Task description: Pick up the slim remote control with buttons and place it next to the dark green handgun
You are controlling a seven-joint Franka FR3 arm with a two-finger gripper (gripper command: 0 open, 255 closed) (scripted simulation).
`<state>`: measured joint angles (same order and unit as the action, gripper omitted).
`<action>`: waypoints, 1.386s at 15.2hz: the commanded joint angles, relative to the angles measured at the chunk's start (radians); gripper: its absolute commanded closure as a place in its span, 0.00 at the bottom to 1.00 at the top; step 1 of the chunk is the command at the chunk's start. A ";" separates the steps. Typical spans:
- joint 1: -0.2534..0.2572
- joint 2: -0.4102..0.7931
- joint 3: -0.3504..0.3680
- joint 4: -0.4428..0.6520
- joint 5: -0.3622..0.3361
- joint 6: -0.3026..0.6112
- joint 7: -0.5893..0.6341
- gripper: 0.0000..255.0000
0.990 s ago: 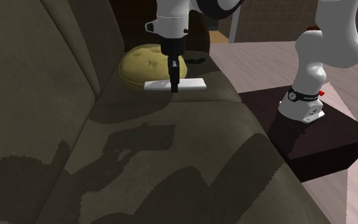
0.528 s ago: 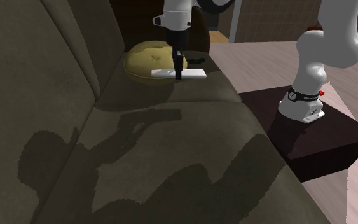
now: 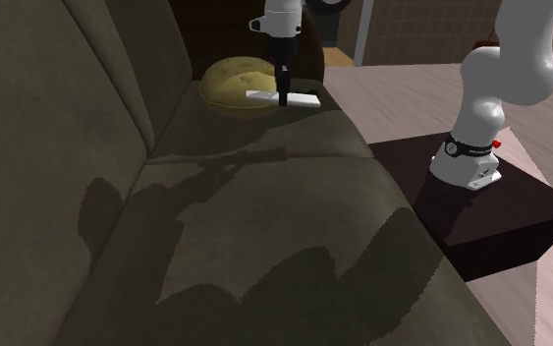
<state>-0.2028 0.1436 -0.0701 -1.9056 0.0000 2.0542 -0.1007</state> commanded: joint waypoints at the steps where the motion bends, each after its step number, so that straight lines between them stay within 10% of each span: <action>1: -0.027 -0.005 -0.020 -0.010 0.003 0.005 -0.049 1.00; 21: -0.299 0.087 -0.204 0.107 0.062 -0.024 -0.523 1.00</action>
<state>-0.4860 0.2257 -0.2647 -1.8033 0.0576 2.0295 -0.5966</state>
